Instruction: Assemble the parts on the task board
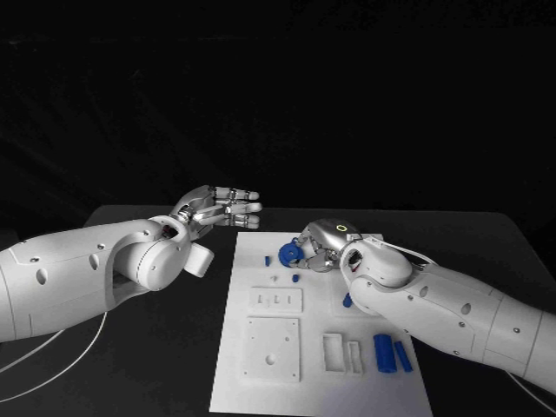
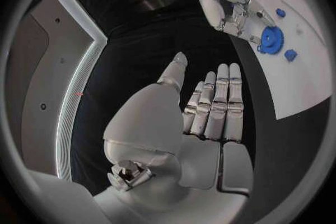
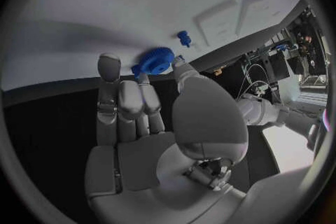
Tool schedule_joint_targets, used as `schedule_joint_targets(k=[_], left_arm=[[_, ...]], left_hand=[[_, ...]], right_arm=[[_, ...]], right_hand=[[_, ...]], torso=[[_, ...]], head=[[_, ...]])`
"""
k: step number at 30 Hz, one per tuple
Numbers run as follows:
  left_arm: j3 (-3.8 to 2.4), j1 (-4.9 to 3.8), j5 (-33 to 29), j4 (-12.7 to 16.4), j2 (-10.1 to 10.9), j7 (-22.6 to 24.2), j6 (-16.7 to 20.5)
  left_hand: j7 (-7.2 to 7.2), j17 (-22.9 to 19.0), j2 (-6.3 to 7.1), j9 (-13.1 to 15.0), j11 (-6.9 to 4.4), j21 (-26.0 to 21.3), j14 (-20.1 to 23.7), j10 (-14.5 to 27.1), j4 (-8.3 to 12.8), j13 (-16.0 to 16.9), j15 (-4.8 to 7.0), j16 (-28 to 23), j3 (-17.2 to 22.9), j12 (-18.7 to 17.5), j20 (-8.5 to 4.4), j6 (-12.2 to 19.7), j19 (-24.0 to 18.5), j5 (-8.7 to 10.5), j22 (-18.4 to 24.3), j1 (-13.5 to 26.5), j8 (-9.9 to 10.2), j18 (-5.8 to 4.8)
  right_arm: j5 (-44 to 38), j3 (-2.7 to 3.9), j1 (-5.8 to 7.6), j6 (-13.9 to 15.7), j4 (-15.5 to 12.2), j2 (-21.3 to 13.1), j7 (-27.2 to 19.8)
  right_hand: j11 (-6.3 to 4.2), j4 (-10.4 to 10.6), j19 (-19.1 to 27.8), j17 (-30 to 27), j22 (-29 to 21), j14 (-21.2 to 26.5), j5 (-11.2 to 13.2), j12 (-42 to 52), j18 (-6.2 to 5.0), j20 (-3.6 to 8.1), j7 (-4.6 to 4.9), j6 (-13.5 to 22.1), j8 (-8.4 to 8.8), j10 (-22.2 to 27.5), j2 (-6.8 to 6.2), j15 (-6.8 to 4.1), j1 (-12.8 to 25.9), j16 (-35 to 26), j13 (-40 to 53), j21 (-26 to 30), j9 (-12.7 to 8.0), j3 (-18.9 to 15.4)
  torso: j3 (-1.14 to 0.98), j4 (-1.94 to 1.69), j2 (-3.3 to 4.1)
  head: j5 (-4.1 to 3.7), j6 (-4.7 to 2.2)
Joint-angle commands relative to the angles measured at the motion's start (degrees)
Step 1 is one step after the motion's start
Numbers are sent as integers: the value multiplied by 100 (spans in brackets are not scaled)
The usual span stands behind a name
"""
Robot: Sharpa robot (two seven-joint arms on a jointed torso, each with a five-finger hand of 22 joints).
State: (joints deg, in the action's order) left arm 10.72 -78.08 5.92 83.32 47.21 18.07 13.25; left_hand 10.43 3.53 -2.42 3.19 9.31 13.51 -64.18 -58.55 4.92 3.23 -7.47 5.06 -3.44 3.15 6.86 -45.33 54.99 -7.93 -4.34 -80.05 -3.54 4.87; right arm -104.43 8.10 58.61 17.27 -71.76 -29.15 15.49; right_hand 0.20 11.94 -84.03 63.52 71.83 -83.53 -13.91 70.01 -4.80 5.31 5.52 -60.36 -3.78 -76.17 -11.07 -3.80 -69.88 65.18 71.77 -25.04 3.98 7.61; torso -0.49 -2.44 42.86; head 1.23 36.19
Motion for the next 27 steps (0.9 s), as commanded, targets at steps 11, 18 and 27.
schedule_joint_targets(k=[11,18,27], left_arm=[[-6,-9,14,-24,18,37,-50],[-6,-9,14,-29,24,39,-51],[-6,-9,15,-27,31,38,-45]], left_hand=[[-1,6,41,-5,3,25,11,24,-10,9,-23,35,16,26,12,45,-7,31,7,22,25,-38],[-1,6,41,-5,3,25,11,24,-10,9,-23,35,16,26,12,45,-7,31,7,22,25,-38],[-1,6,41,-5,3,25,11,24,-10,9,-23,35,16,26,12,45,-7,31,7,22,25,-38]], right_arm=[[204,-2,-34,-122,-138,-169,-75],[278,-2,-42,-151,-156,-194,-96],[353,-2,-50,-175,-221,-217,-121]], right_hand=[[-32,-169,-239,34,0,18,-116,18,-77,-8,-23,-98,16,-6,56,-19,54,15,38,-86,1,312],[-37,-132,-240,44,2,17,-142,23,-76,-3,-32,-128,17,-14,94,-25,140,26,45,-108,1,331],[-39,-184,-238,49,0,18,-71,32,-71,3,-37,-141,20,-26,124,-27,277,35,61,-134,-4,718]], torso=[[-2,-7,2],[2,-11,0],[6,-14,0]], head=[[-9,10],[-22,15],[-29,15]])
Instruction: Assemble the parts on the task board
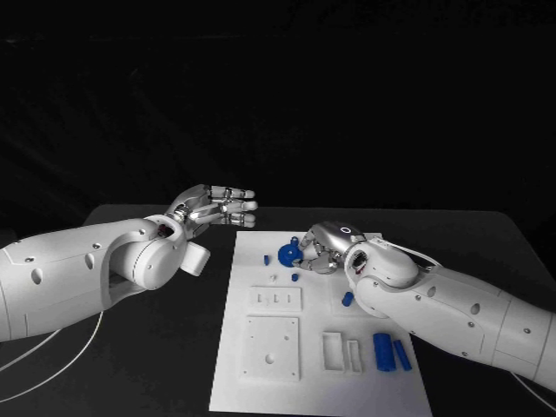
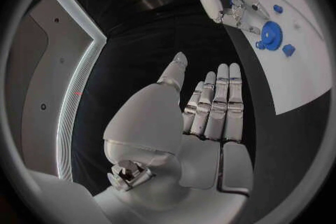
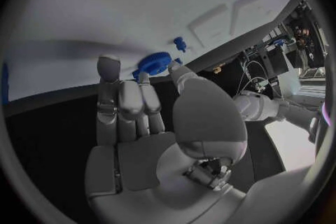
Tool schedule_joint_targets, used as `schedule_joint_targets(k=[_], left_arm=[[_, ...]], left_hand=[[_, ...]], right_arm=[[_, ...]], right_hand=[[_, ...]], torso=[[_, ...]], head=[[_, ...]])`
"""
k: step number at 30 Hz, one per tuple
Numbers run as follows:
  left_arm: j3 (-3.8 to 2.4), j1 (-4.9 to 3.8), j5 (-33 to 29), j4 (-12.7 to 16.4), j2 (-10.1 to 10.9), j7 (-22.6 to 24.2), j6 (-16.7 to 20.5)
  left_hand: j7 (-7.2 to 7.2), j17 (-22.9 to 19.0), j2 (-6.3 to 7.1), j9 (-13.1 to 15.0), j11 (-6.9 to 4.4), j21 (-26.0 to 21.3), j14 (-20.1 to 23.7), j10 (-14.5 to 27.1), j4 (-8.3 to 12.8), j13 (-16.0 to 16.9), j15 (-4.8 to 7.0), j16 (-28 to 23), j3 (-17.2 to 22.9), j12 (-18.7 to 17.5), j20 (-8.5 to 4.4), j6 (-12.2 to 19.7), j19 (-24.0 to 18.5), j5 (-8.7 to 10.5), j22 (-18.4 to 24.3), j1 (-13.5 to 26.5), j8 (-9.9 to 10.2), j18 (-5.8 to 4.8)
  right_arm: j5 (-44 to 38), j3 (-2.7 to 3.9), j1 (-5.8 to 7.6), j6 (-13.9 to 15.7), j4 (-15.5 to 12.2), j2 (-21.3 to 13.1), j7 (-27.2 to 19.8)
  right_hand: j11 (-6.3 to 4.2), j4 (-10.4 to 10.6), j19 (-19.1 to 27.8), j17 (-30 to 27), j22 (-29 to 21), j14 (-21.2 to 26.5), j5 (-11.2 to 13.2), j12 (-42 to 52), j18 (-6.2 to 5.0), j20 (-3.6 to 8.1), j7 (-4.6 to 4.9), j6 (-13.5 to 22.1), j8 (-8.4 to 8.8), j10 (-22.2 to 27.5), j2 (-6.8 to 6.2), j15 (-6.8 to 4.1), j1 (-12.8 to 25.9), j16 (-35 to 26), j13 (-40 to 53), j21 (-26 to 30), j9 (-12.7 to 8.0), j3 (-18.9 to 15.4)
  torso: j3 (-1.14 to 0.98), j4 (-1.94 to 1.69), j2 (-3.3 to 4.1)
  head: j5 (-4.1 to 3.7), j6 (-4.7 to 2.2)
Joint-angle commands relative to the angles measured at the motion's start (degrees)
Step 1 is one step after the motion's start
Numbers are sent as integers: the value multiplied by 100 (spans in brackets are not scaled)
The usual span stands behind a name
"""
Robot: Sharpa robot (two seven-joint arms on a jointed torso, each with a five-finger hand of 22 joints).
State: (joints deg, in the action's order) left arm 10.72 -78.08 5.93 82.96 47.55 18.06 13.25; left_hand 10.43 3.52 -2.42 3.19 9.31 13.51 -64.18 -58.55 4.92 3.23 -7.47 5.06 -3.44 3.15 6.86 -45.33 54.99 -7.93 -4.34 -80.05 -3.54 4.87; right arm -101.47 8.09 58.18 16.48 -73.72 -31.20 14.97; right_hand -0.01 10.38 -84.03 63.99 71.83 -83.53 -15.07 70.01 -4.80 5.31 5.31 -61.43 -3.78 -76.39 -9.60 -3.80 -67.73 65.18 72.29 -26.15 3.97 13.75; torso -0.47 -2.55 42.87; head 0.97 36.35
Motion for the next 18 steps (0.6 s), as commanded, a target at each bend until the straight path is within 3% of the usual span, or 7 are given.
schedule_joint_targets(k=[1,8,12,15,18], left_arm=[[-6,-9,14,9,-2,38,-45],[-6,-9,14,2,12,41,-39],[-6,-9,15,-14,16,44,-35],[-6,-9,15,-31,18,53,-36],[-6,-9,15,-56,15,62,-45]], left_hand=[[-1,7,41,-5,3,25,11,24,-10,9,-23,35,16,26,12,45,-7,31,7,22,25,-39],[1,6,53,-6,4,29,10,29,-4,9,-23,34,21,26,12,60,-8,29,8,16,27,-38],[1,6,53,-6,4,29,10,29,-4,9,-23,34,21,26,12,60,-8,29,8,16,27,-38],[-1,7,54,-5,3,30,8,26,0,9,-22,35,23,26,11,46,-6,27,7,11,25,-37],[-1,7,54,-5,3,30,8,26,0,9,-22,35,24,26,11,44,-6,27,7,10,24,-37]], right_arm=[[60,-1,-7,-96,-32,-20,-66],[67,2,-9,13,-158,-184,-27],[106,46,-8,183,-294,-361,-24],[323,141,-7,359,-435,-550,-103],[855,276,-6,457,-567,-781,-376]], right_hand=[[-18,-28,-238,2,-1,18,46,32,-71,3,-15,-34,20,-4,-23,-27,63,35,9,-24,-3,103],[-17,-41,-237,-2,-6,17,41,27,-69,4,-16,-46,21,-5,-23,-33,113,32,6,-18,-5,129],[-16,-104,-240,-1,-7,17,112,32,-73,8,-14,-37,15,-11,-60,-36,50,33,9,-23,-2,157],[-12,-186,-240,1,-9,16,148,38,-74,8,-6,-19,18,-18,-95,-35,-32,34,13,-27,-4,167],[9,-430,-232,-12,-19,22,278,37,-80,-5,26,21,18,-8,-108,-19,-290,22,14,-4,-3,153]], torso=[[4,-4,-4],[3,1,-3],[-5,21,-21],[-1,34,-30],[-9,69,-49]], head=[[-6,-4],[2,-14],[-16,-35],[-50,-74],[-63,-87]])
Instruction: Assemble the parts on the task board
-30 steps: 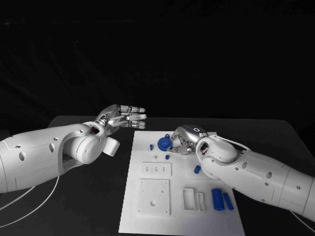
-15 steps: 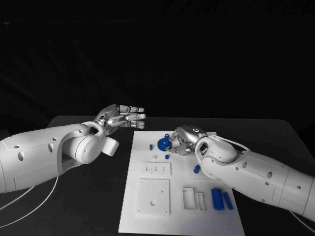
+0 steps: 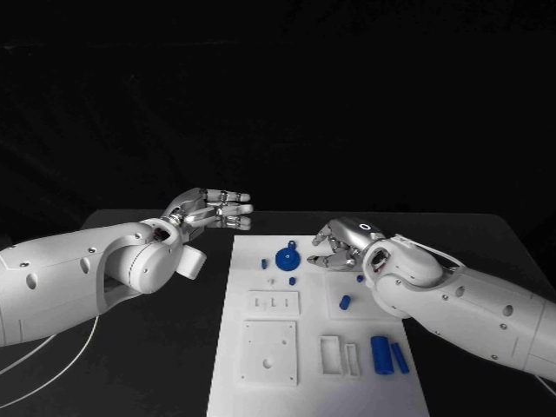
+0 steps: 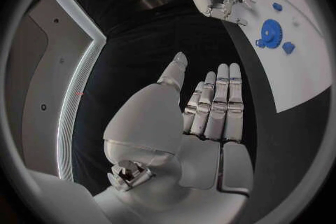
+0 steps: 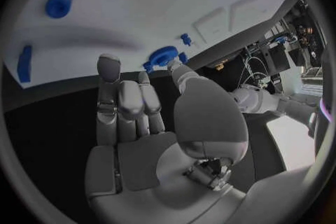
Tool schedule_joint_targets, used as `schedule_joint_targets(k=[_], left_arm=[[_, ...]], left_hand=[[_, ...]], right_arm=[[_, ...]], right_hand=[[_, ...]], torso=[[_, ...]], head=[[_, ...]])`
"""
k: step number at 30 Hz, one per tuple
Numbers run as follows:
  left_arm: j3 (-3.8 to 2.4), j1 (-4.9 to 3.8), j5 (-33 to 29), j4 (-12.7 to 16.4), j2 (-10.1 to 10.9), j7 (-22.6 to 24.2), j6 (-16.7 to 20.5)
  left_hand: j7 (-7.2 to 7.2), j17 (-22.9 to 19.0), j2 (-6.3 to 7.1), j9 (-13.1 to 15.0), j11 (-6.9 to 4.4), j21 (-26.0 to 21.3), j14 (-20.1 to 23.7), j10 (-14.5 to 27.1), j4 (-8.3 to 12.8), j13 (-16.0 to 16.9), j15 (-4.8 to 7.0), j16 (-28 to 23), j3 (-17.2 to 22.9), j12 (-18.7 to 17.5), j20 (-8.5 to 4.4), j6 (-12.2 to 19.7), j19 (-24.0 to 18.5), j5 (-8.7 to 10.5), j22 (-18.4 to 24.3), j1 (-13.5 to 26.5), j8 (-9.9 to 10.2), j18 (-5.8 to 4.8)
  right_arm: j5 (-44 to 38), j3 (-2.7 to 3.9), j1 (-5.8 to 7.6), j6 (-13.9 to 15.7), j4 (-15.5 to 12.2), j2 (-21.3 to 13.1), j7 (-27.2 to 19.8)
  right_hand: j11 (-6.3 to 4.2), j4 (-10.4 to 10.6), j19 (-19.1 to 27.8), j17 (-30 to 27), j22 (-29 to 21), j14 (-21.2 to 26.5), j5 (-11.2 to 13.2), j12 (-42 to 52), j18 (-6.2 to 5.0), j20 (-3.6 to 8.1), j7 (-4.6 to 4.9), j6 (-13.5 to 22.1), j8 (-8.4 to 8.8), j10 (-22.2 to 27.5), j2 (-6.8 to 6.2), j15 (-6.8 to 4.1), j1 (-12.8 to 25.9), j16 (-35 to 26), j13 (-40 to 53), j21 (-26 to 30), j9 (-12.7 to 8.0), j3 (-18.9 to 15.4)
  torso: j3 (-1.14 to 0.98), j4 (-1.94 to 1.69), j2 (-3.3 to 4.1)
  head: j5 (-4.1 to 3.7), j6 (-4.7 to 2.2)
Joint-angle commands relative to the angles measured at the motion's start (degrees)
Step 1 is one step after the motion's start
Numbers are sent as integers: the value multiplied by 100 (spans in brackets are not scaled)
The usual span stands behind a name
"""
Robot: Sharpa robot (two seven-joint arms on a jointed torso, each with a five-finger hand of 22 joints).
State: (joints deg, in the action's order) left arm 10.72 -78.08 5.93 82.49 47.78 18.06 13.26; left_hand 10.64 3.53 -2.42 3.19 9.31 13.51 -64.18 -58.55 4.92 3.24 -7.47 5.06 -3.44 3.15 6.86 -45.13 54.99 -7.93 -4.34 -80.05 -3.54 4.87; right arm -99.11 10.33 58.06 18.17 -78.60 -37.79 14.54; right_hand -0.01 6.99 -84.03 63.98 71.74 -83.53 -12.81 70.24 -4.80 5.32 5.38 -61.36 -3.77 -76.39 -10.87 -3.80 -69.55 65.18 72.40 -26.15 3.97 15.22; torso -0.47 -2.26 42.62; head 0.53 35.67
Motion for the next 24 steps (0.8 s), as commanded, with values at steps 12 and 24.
schedule_joint_targets(k=[12,24], left_arm=[[-5,-6,15,-146,-17,97,-107],[-3,-3,18,-230,-54,118,-155]], left_hand=[[-32,6,44,1,-8,31,7,-14,15,9,-18,34,30,27,9,-80,-8,24,7,-4,15,-39],[-32,7,38,0,-7,31,8,-8,34,8,-19,32,30,26,6,-87,-11,20,8,-15,18,-42]], right_arm=[[2417,420,1,157,-118,-978,-1675],[2658,452,-149,-36,348,-1225,-2130]], right_hand=[[46,-1377,-207,-25,-19,41,-260,-29,-109,-32,76,151,18,73,395,4,-629,-66,-39,212,-10,-932],[59,-1516,-211,-15,24,49,-585,-52,-120,-44,92,241,17,102,525,16,-672,-91,-69,262,-12,-1370]], torso=[[-81,202,-105],[-145,257,-113]], head=[[-38,-86],[-51,-147]])
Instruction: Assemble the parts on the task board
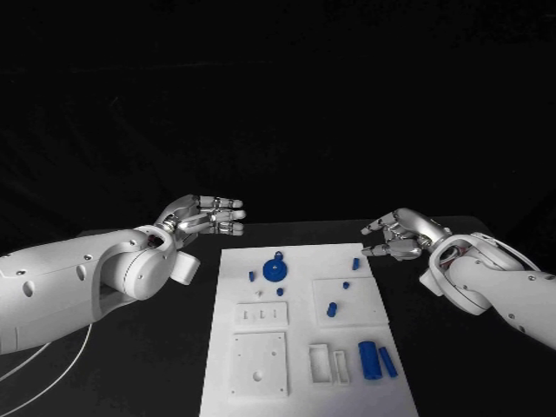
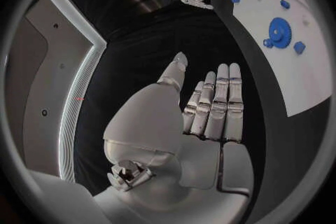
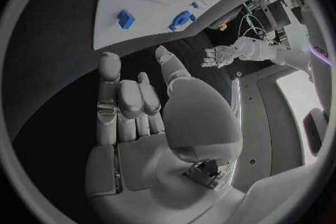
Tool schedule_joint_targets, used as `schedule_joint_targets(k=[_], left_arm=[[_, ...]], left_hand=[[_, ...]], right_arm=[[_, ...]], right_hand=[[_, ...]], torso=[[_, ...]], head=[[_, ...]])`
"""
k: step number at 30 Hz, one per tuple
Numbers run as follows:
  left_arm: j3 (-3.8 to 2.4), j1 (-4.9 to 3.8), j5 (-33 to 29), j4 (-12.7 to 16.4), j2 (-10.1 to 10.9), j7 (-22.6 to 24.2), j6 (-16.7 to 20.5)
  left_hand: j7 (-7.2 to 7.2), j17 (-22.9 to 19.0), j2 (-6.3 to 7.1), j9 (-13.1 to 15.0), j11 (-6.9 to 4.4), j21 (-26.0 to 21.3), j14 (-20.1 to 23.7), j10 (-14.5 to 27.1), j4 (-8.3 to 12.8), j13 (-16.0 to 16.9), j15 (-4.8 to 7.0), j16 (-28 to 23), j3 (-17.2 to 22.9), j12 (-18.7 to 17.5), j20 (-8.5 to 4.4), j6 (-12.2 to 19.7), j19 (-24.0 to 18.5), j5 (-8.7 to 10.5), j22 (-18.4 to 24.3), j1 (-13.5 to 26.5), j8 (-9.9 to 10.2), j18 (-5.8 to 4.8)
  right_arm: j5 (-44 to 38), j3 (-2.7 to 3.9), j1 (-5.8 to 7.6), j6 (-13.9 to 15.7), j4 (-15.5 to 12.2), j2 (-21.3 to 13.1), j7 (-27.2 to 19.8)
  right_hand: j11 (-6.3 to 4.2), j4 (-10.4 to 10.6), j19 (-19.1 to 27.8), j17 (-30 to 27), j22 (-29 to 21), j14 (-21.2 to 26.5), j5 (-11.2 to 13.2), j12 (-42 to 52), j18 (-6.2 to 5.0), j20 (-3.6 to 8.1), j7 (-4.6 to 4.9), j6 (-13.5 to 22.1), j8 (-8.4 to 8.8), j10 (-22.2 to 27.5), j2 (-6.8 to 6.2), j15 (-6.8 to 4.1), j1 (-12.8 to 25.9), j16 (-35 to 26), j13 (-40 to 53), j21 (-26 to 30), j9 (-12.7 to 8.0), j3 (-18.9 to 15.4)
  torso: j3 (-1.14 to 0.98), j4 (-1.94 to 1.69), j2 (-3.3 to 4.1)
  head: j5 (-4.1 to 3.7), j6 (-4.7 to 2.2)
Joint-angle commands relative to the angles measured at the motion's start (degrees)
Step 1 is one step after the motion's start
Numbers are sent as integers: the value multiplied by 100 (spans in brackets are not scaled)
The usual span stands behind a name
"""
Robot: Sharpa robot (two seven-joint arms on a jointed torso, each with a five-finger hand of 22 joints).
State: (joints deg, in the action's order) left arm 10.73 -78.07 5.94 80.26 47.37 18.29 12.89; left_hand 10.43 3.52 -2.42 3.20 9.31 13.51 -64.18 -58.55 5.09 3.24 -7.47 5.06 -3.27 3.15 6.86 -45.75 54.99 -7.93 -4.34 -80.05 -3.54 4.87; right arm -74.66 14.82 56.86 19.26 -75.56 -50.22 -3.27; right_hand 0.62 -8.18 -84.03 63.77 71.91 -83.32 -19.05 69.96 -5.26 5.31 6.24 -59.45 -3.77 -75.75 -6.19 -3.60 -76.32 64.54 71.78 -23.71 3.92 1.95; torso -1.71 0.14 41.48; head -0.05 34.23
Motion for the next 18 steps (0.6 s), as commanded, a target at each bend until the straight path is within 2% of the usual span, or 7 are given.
schedule_joint_targets(k=[1,3,5,8,10,12,18], left_arm=[[-3,-4,17,-11,-16,96,-120],[-3,-3,17,-21,-20,96,-127],[-2,-2,18,-27,-20,95,-133],[-2,-1,19,-31,-16,94,-138],[-1,-1,20,-33,-12,92,-142],[-1,0,22,-33,-8,91,-144],[-1,0,32,-37,-5,80,-155]], left_hand=[[-11,7,37,0,-7,31,8,-8,17,8,-19,32,13,26,6,-24,-11,20,7,-14,18,-42],[-10,7,33,-2,-4,30,12,0,28,9,-20,29,6,26,8,-3,-15,28,8,-7,21,-43],[-10,7,33,-2,-4,30,12,0,28,9,-20,29,6,26,8,-3,-15,28,8,-7,21,-43],[-10,7,33,-2,-4,30,12,0,28,9,-20,29,6,26,8,-3,-15,28,8,-7,21,-43],[-10,7,33,-2,-4,30,12,0,28,9,-20,29,6,26,8,-3,-15,28,8,-7,21,-43],[-10,7,33,-2,-4,30,12,0,28,9,-20,29,6,26,8,-3,-15,28,8,-7,21,-43],[-6,6,30,-2,-1,28,16,10,31,9,-23,28,1,26,11,26,-19,28,8,-2,21,-42]], right_arm=[[211,3,-48,-134,71,23,-357],[193,3,-106,-99,135,43,-365],[160,4,-182,-43,226,86,-360],[134,4,-253,11,318,133,-346],[122,4,-299,46,386,171,-335],[115,5,-336,74,437,207,-327],[52,5,-403,166,539,324,-273]], right_hand=[[-7,20,-213,7,9,27,60,-34,-82,-46,11,85,17,51,50,1,12,-27,-14,24,-6,-82],[-3,75,-218,11,16,26,142,-39,-97,-55,24,155,17,61,39,9,-12,-28,-20,28,-5,-145],[-3,157,-217,9,16,29,170,-48,-115,-62,28,183,14,73,17,14,-32,-35,-28,50,-2,-204],[1,250,-222,13,24,27,197,-48,-124,-68,33,207,16,75,-26,18,-62,-35,-32,57,-1,-236],[1,267,-222,16,26,26,194,-44,-126,-67,33,213,16,74,-37,17,-60,-33,-29,55,-2,-248],[0,280,-225,20,29,24,193,-43,-127,-66,31,209,15,74,-39,17,-54,-28,-29,47,0,-253],[-4,332,-228,37,32,17,191,-32,-134,-66,26,187,16,68,-37,14,-60,-12,-21,49,2,-244]], torso=[[-13,9,2],[-31,16,5],[-21,11,7],[-38,20,13],[-40,16,21],[-25,6,20],[-15,1,12]], head=[[0,1],[-4,16],[2,38],[16,53],[6,70],[3,79],[39,88]])
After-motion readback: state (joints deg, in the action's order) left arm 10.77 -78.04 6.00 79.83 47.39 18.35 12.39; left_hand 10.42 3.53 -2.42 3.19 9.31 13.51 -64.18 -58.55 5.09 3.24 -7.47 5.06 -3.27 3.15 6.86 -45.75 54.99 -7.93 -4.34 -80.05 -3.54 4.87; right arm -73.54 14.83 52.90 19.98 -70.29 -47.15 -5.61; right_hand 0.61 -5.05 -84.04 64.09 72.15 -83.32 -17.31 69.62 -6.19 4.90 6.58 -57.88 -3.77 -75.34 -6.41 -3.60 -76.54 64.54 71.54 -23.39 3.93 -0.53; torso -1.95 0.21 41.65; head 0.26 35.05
